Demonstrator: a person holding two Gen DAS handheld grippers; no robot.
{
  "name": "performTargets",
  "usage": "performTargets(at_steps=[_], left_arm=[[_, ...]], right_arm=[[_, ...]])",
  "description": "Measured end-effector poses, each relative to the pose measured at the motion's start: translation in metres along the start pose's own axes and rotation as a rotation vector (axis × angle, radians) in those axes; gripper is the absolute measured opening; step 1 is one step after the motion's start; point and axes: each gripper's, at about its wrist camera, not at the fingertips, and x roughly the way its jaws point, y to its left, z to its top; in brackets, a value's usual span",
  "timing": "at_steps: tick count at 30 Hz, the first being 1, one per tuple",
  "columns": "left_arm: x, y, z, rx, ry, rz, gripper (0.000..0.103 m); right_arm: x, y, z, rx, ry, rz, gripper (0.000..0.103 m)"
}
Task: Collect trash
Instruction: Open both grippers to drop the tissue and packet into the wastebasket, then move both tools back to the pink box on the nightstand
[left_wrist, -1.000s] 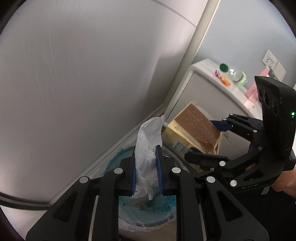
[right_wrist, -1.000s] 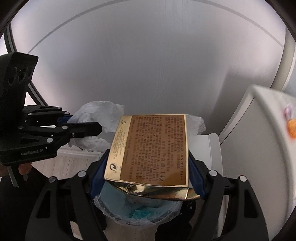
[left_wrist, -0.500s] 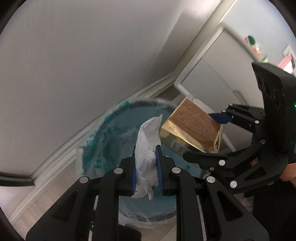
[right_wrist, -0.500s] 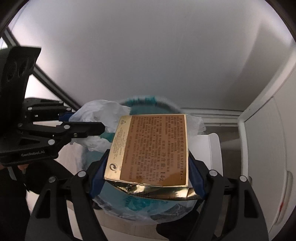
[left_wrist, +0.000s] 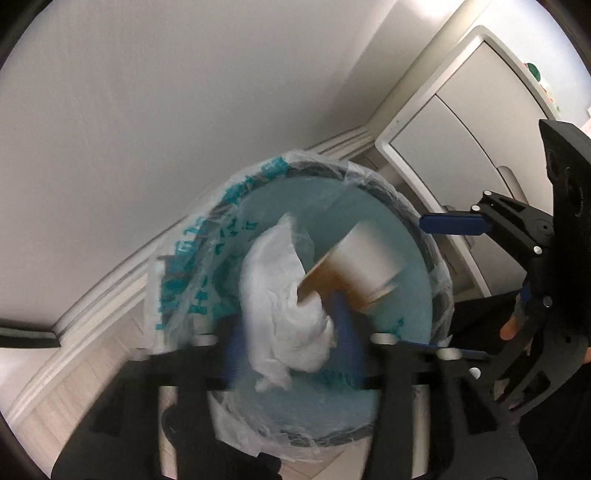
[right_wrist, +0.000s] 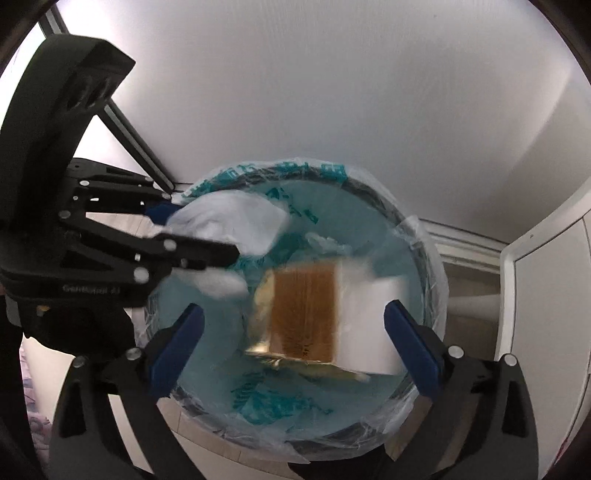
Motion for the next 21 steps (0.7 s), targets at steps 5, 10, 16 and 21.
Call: performTargets(at_steps=[5, 10, 16, 21], left_arm=[[-0.019, -0.001, 0.002, 0.0, -0.044, 0.009, 0.095], [-0.042, -0.011, 0.01, 0.031, -0.086, 0.018, 0.097], [-0.084, -0.034, 0.021, 0.093, -0.155, 0.0, 0.097], [-0.123, -0.056, 0.028, 0.155, -0.214, -0.002, 0.097]], right_arm=[[-0.027, -0.005, 0.001, 0.032, -0.055, -0.016, 0.095], [-0.071, -0.008, 0.004, 0.072, -0.146, -0.03, 0.095], [-0.12, -0.007, 0.005, 0.074, -0.234, -0.081, 0.096], [-0.157, -0.006, 0.002, 0.066, -0.283, -0.115, 0.096]])
